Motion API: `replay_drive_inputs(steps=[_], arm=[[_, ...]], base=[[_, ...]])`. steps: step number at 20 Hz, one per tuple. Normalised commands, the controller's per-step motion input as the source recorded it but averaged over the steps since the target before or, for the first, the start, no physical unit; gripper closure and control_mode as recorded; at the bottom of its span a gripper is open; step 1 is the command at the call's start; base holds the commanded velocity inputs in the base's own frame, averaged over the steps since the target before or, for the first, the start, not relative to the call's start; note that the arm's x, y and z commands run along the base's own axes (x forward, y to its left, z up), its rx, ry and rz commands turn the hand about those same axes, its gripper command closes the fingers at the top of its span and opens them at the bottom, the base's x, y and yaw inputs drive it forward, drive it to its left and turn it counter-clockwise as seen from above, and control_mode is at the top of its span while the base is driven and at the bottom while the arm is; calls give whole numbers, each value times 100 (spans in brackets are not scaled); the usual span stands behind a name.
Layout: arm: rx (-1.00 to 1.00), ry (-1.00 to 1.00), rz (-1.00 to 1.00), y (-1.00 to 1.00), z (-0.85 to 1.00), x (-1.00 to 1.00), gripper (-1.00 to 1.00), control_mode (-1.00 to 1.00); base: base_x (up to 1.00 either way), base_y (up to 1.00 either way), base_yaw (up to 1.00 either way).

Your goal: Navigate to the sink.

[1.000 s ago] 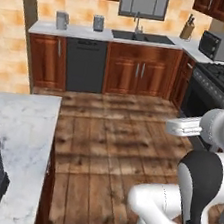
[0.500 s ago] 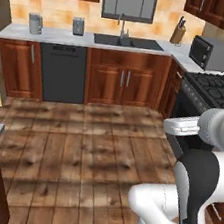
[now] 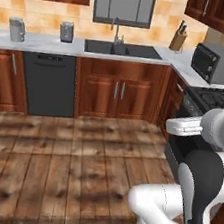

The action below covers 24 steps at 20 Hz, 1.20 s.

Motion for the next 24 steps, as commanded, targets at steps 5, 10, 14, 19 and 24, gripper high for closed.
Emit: replay_drive_inputs(steps=[5, 10, 14, 19, 24], arm=[[0, 0, 0, 0, 0, 0, -100, 100], [0, 0, 0, 0, 0, 0, -100, 100], [0, 0, 0, 0, 0, 0, -100, 100], [0, 0, 0, 0, 0, 0, -100, 100], [0, 0, 0, 0, 0, 0, -100, 100]], base=[[100, 0, 0], [100, -3, 0], [100, -4, 0], [100, -4, -2], [100, -30, -3]])
